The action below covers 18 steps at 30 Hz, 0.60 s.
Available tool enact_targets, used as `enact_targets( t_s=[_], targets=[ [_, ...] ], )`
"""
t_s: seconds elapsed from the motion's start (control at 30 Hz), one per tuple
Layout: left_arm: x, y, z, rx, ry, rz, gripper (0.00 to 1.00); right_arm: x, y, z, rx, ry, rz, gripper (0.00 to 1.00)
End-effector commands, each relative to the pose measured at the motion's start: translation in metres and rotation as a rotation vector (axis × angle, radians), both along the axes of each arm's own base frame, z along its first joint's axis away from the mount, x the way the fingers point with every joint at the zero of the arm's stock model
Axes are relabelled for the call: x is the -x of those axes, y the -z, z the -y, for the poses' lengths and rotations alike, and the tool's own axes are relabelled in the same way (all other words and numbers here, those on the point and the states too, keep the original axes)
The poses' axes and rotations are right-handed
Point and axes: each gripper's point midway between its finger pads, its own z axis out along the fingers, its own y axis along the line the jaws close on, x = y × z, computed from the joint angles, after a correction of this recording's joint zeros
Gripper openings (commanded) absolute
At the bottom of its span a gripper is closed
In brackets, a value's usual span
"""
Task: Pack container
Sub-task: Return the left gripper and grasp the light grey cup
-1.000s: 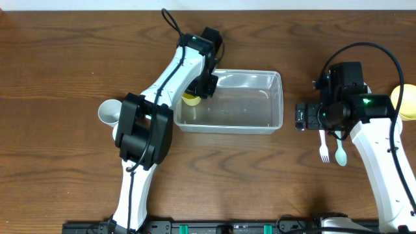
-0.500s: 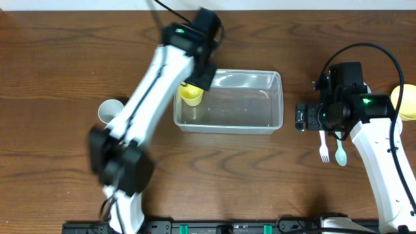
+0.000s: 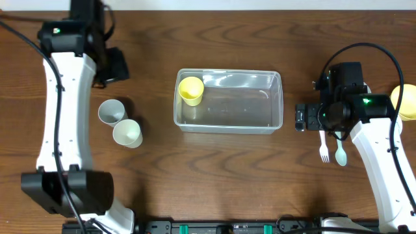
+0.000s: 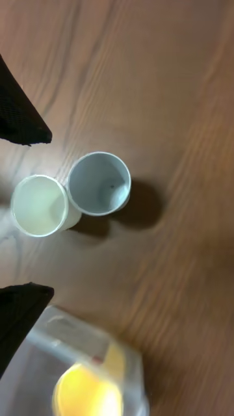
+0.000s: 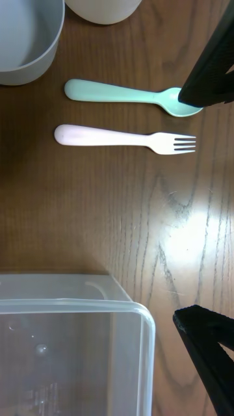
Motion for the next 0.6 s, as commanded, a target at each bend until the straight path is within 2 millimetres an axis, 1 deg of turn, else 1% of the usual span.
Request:
enact_targets(
  t_s=[0.0,0.17,0.3,0.43,0.57],
  targets=[
    [0.007,0.039,-0.002,0.095,-0.077,-0.076,0.69,-0.004,-0.005,0.003,0.009,0.006,0.013,0.99],
    [0.018,0.093,-0.005,0.100,-0.094,-0.142,0.69,-0.004,-0.004,0.003,0.009,0.006,0.013,0.99],
    [0.024,0.126,-0.005,0.100,-0.094,-0.156,0.70,-0.004,-0.004,0.003,0.009,0.006,0.013,0.99],
    [0.022,0.147,-0.006,0.095,-0.094,-0.138,0.74,-0.003,-0.004,0.003,0.009,0.006,0.009,0.99],
    [0.013,0.159,-0.007,0.094,-0.093,-0.124,0.73,-0.003,-0.004,0.003,0.009,0.006,0.006,0.99]
  ],
)
